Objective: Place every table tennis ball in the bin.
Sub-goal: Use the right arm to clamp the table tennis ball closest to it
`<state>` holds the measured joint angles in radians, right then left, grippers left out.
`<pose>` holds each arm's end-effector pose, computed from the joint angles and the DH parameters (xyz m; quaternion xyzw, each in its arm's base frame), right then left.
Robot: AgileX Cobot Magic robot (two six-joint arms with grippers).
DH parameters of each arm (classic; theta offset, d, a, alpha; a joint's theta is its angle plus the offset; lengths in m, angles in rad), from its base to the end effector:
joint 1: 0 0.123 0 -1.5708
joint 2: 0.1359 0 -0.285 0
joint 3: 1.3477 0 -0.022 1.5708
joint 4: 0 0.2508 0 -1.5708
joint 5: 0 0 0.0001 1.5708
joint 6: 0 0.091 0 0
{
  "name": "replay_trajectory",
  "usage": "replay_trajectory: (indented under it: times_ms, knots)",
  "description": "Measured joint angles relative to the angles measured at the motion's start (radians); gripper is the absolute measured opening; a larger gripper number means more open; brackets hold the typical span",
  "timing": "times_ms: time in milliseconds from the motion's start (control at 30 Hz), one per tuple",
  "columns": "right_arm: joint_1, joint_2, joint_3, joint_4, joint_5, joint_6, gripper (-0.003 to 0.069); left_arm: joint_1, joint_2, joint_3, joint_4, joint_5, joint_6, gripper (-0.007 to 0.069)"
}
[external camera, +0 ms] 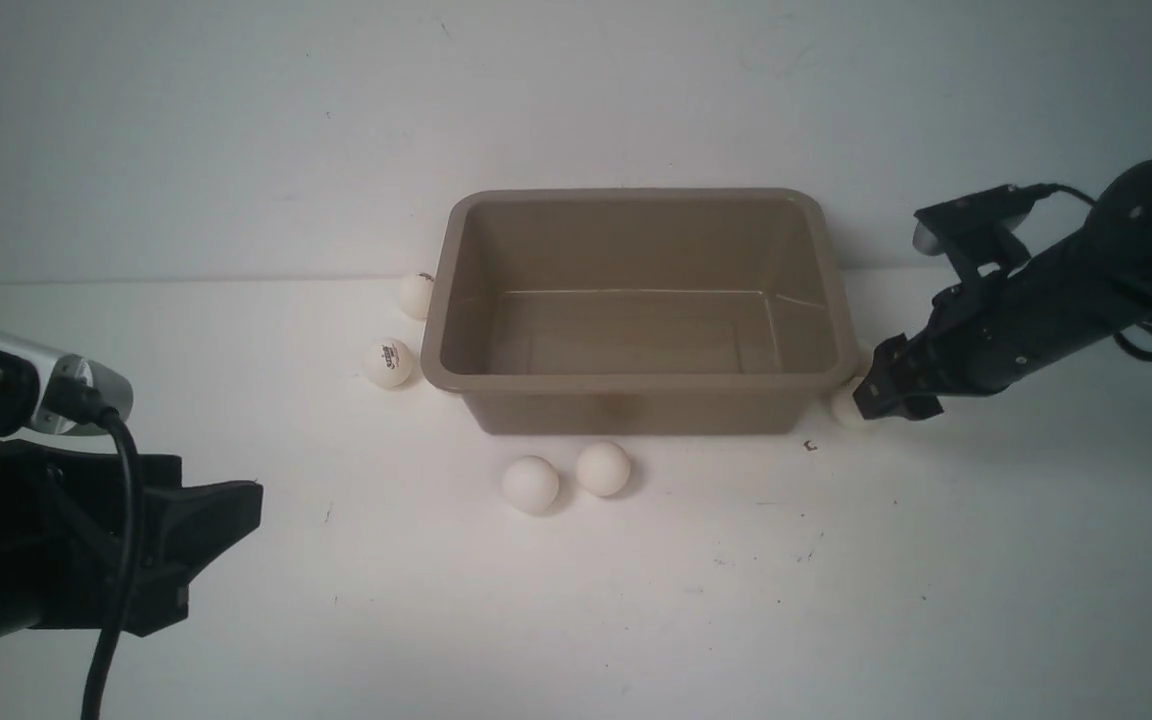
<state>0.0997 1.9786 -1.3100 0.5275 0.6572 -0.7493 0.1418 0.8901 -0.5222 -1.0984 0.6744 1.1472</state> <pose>0.3981 0.0680 0.1678 -0.2307 0.9406 0.1303 0.2123 0.1660 -0.0275 0.2738 0.1377 0.8519 -0.1918 0.4675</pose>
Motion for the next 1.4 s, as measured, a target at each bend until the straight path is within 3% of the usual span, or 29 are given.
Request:
replay_trajectory:
  times_ms: [767, 1400]
  knots:
    - [0.006, 0.033, 0.000, 0.130, -0.081, -0.014, 0.0450, -0.001, 0.000, 0.000, -0.003, 0.003, 0.006, 0.0419]
    - [-0.020, 0.033, 0.000, 0.075, -0.043, 0.059, 0.0450, -0.001, 0.000, 0.000, -0.003, 0.008, 0.012, 0.0419]
